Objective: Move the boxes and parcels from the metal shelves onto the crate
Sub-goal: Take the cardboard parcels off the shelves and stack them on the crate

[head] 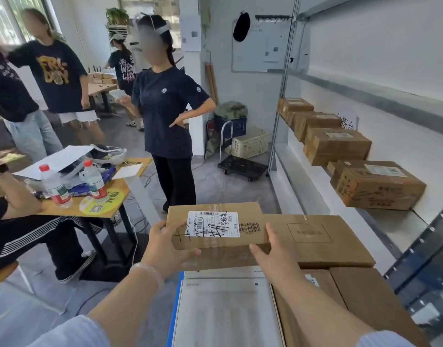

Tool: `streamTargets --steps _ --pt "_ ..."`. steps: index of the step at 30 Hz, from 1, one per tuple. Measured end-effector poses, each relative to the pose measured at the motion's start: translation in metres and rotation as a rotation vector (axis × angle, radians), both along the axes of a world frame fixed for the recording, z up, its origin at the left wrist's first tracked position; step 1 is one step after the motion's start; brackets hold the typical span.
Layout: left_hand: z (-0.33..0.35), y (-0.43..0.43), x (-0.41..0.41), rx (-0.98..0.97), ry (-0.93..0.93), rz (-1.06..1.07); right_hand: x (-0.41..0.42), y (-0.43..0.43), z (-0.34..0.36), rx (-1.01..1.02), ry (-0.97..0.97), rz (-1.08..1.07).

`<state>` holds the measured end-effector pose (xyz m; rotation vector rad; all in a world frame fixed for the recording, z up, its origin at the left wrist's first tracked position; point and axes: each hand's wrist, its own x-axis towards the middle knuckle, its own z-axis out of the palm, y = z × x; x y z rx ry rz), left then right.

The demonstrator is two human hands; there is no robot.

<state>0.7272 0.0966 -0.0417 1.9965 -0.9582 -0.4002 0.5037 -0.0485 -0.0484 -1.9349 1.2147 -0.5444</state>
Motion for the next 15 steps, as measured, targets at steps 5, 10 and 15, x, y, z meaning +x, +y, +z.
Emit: streamTargets --steps 5,10,15 --pt "-0.018 -0.041 0.021 0.057 0.030 -0.001 0.017 -0.035 -0.015 -0.008 0.123 -0.017" --pt "-0.036 -0.068 0.033 0.091 0.051 -0.023 0.021 -0.051 -0.033 0.057 0.123 -0.008" --pt "-0.048 -0.075 0.036 0.093 0.089 -0.044 0.020 -0.051 -0.046 0.066 0.079 -0.014"
